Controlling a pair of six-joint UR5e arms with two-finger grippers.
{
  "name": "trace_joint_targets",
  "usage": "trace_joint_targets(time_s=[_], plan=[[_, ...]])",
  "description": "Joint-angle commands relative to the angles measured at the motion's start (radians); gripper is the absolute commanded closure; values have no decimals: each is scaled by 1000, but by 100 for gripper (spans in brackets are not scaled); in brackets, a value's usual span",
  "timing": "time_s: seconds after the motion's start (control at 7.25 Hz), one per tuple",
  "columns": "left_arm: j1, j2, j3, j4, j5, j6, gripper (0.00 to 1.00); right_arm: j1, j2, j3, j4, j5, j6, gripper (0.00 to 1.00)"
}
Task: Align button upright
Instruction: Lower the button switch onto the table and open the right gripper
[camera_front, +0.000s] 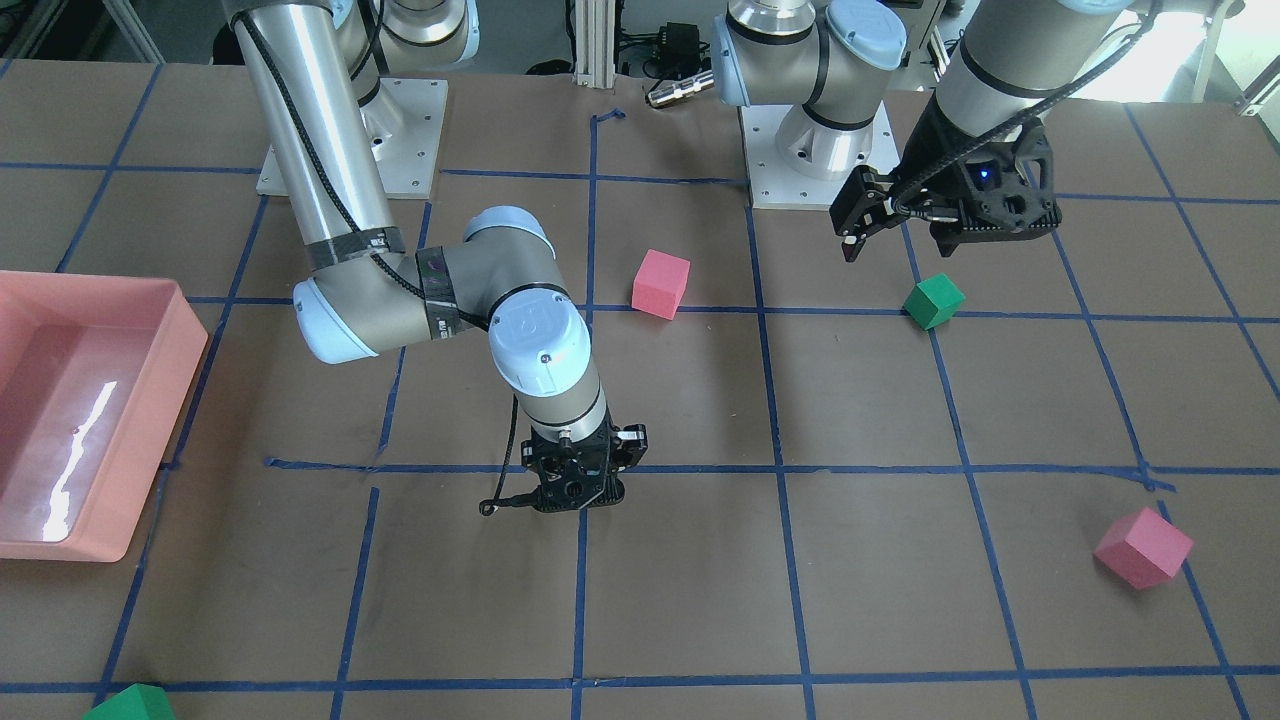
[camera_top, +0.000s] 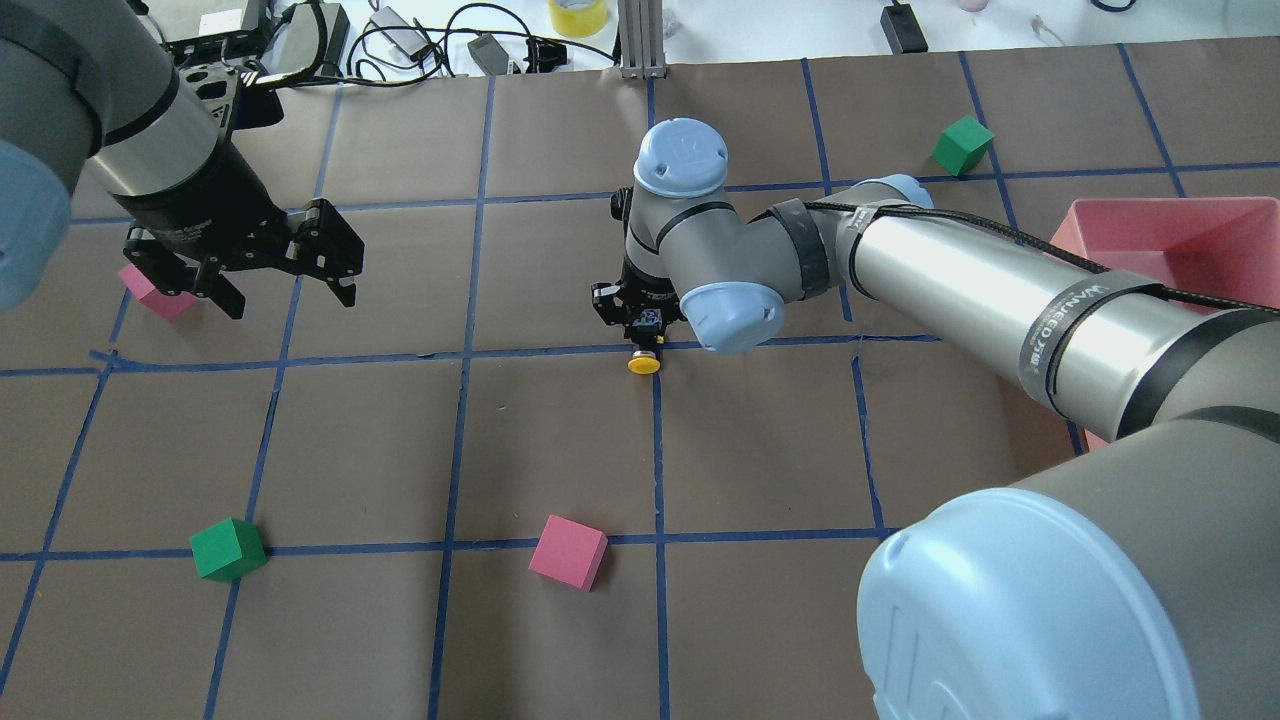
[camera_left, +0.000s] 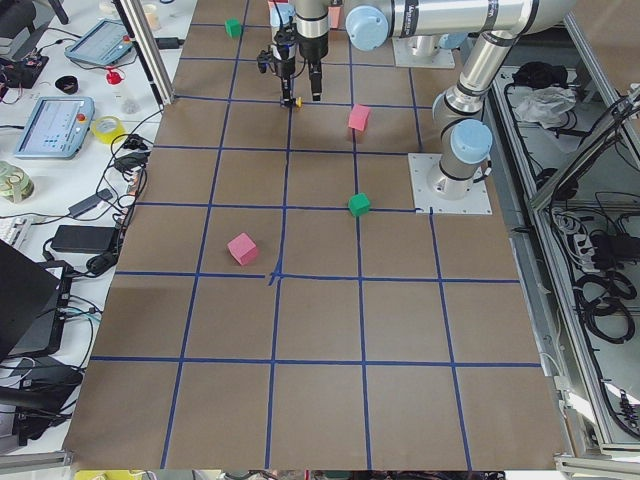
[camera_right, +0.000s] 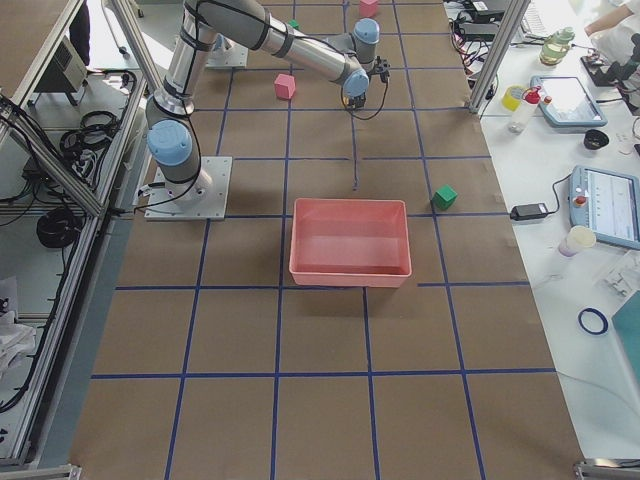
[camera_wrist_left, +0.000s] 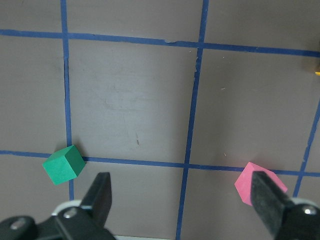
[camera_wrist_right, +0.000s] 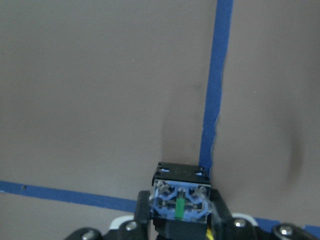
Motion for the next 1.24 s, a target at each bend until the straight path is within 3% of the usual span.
trace_joint_targets(time_s=[0.0,0.14,0.55,0.83,1.1], plan=[[-1,0,0,2,-1,0,0,0,-1,3,-8,0,-15,21],[1,2,0,-1,1,0,0,0,-5,5,-8,2,-15,0],[-1,5,0,2,-2,0,0,-3,-90,11,10,-9,-90,0],[-1,12,2,-1,-1,0,0,-76,-242,-7,221,-18,-124,0],[-1,17,8,12,-1,2,0,-269,-437,-26,504,-23,-315,0]])
